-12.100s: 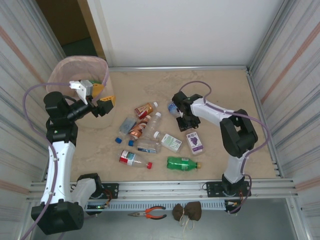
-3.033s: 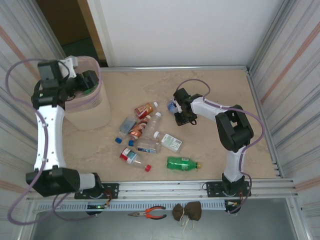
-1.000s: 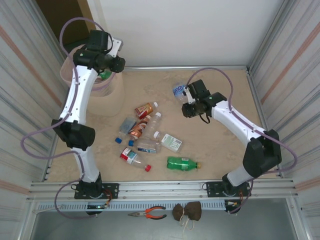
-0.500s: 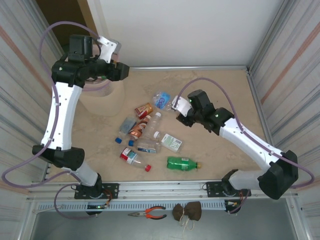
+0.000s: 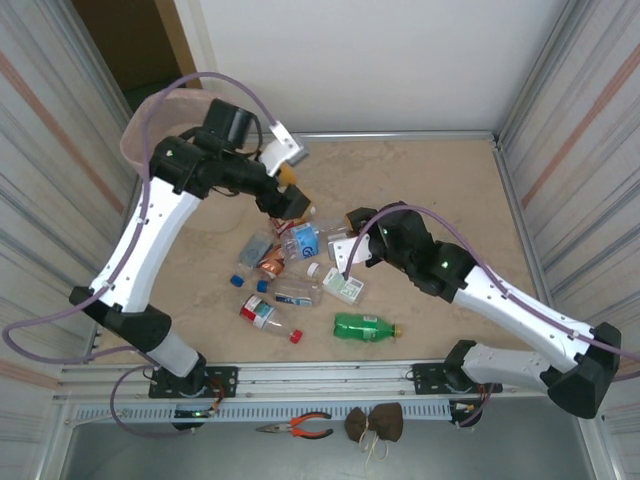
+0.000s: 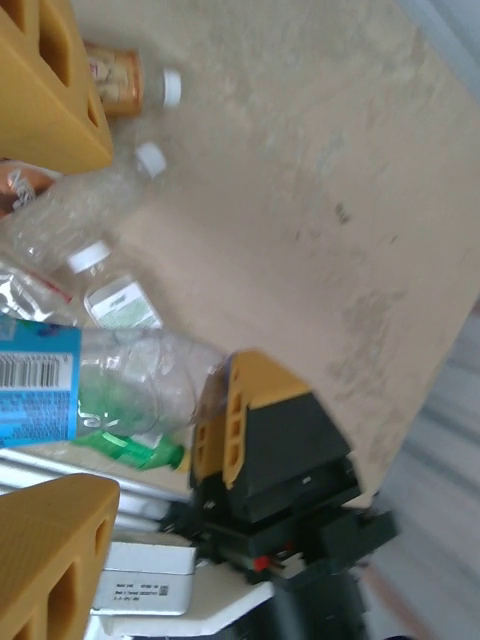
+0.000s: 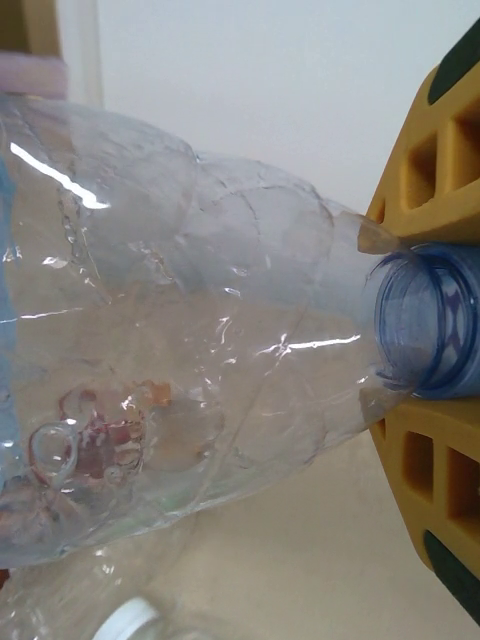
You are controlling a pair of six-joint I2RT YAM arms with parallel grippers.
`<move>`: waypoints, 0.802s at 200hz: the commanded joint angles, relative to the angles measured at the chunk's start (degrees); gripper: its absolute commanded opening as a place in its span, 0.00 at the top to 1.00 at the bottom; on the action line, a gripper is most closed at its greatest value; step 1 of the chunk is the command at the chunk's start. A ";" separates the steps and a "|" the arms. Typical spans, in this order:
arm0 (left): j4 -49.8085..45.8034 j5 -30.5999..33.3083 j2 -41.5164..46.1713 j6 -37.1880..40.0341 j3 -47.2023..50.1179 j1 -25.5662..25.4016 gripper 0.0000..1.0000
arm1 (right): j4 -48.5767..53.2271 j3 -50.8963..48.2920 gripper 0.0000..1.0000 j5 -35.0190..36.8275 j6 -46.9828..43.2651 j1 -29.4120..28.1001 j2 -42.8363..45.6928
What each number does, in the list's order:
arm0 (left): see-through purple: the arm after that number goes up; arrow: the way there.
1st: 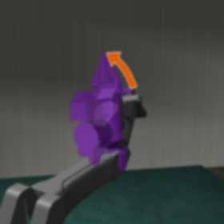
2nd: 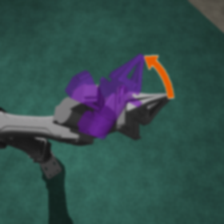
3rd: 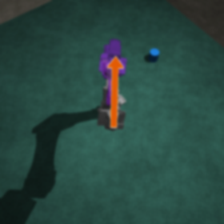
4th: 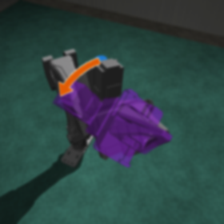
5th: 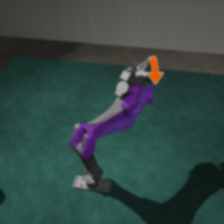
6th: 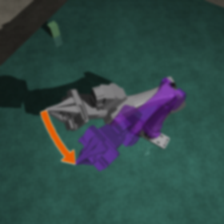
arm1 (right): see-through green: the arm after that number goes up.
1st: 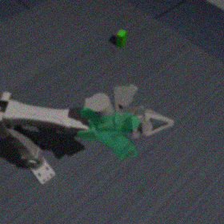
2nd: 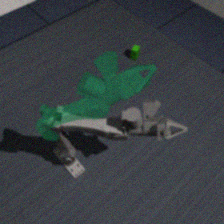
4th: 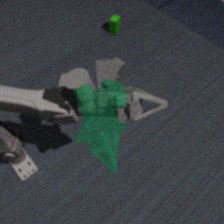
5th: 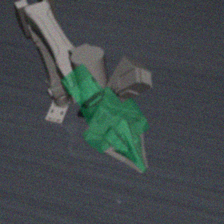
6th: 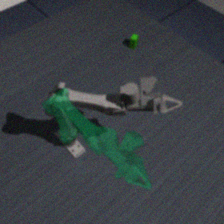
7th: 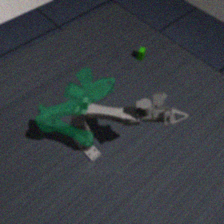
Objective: Put the plastic bottles in the bin
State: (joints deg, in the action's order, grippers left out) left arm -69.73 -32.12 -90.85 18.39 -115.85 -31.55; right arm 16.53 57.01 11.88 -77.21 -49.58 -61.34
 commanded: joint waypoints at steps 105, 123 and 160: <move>-18.46 10.00 -10.34 4.41 -7.26 -13.76 0.28 | -2.48 0.30 0.98 1.10 -13.98 -4.12 6.33; -18.75 9.11 -10.38 4.87 -6.83 -13.80 0.28 | -2.34 0.38 0.97 1.71 -14.02 -4.26 6.27; -19.11 8.59 -9.65 5.38 -5.05 -13.82 0.41 | -2.12 0.42 0.97 2.18 -13.93 -4.78 6.43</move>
State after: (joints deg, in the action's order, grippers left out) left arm -86.19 -23.51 -101.58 21.98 -120.97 -45.39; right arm 15.00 56.64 13.37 -89.45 -53.67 -56.12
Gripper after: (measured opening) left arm 0.622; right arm 0.315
